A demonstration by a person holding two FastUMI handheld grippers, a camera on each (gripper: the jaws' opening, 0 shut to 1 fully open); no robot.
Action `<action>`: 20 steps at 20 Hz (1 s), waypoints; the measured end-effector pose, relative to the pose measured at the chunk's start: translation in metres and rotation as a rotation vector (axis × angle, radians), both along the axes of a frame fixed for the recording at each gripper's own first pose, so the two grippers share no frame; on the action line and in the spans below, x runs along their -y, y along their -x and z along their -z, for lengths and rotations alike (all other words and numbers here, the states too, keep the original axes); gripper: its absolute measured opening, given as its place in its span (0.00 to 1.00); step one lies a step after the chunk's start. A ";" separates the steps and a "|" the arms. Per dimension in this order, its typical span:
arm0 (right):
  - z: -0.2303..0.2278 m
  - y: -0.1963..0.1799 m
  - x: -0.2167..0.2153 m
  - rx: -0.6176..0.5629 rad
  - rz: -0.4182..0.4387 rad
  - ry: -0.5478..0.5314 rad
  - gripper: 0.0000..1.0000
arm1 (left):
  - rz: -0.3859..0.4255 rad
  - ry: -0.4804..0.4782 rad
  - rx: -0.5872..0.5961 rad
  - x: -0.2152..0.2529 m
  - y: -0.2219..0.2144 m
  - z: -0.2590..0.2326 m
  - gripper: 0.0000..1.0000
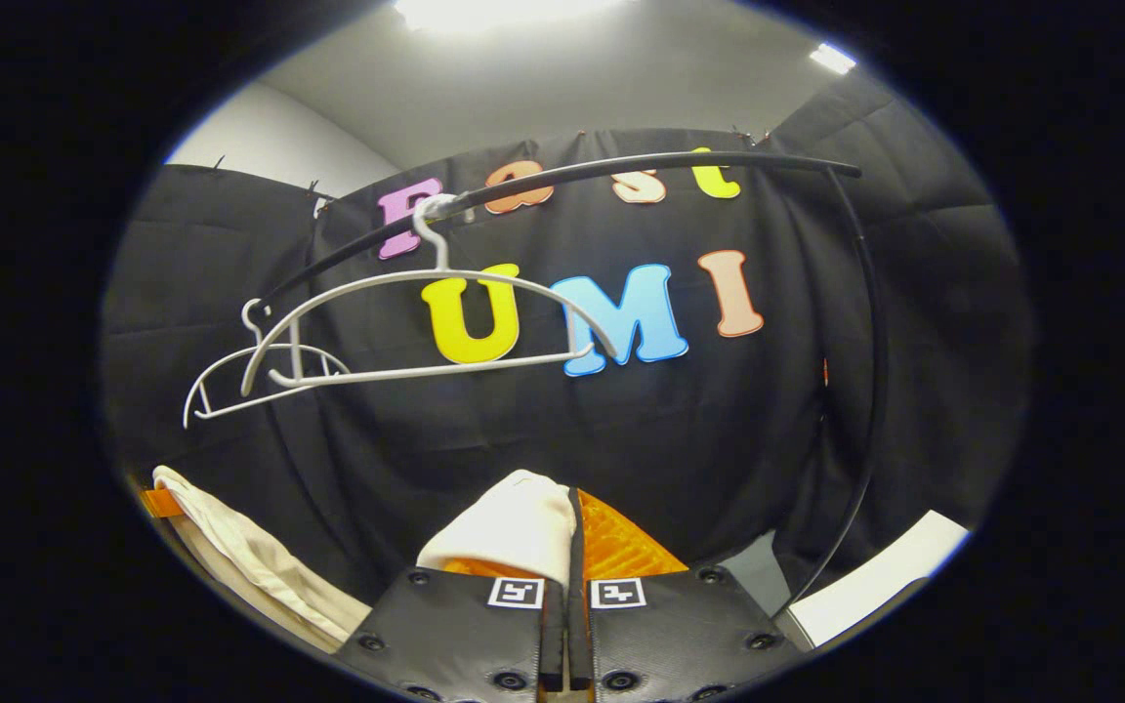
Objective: Grasp the clothes on the hanger with both hands and then place them into the laundry hamper below.
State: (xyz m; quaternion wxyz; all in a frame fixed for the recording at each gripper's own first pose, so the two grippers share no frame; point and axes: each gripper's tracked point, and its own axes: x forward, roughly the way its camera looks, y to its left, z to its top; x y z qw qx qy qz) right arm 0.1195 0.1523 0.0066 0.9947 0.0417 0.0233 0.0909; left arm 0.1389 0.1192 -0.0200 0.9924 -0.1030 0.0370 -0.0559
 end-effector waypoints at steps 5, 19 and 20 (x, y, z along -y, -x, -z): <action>0.064 0.026 -0.049 -0.149 -0.111 0.028 0.00 | 0.045 -0.019 -0.060 0.021 0.002 0.048 0.01; 0.295 0.046 -0.090 -0.616 -0.187 0.135 0.04 | 0.066 -0.022 -0.410 0.049 0.007 0.283 0.01; 0.312 0.047 -0.092 -0.651 -0.193 0.153 0.04 | 0.064 -0.021 -0.444 0.051 0.004 0.302 0.01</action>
